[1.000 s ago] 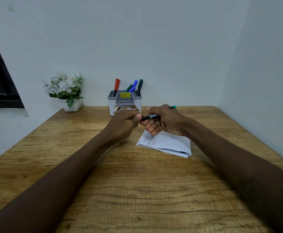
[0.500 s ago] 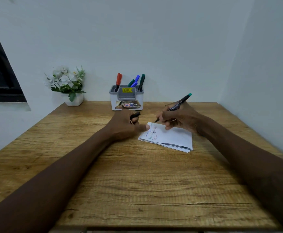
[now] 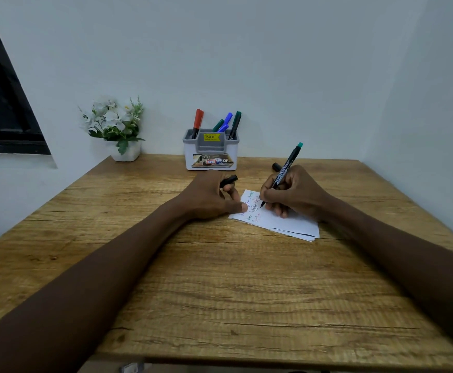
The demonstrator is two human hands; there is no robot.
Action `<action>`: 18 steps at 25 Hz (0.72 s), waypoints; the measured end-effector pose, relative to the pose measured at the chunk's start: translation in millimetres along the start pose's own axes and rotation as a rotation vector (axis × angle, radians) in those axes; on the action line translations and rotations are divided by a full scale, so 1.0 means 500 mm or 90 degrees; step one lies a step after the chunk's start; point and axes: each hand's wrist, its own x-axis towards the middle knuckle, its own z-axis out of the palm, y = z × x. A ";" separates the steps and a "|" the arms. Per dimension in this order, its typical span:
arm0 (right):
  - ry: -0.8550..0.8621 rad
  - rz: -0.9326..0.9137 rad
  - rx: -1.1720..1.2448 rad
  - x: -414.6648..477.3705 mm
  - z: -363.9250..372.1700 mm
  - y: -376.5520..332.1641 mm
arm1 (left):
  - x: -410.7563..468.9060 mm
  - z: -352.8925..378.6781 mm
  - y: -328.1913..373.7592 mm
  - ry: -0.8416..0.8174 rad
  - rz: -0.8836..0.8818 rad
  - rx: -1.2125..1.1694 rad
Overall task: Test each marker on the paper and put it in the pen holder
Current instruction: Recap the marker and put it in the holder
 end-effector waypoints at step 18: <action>0.011 0.013 -0.065 0.002 0.002 -0.001 | 0.002 -0.002 0.005 -0.010 0.010 0.019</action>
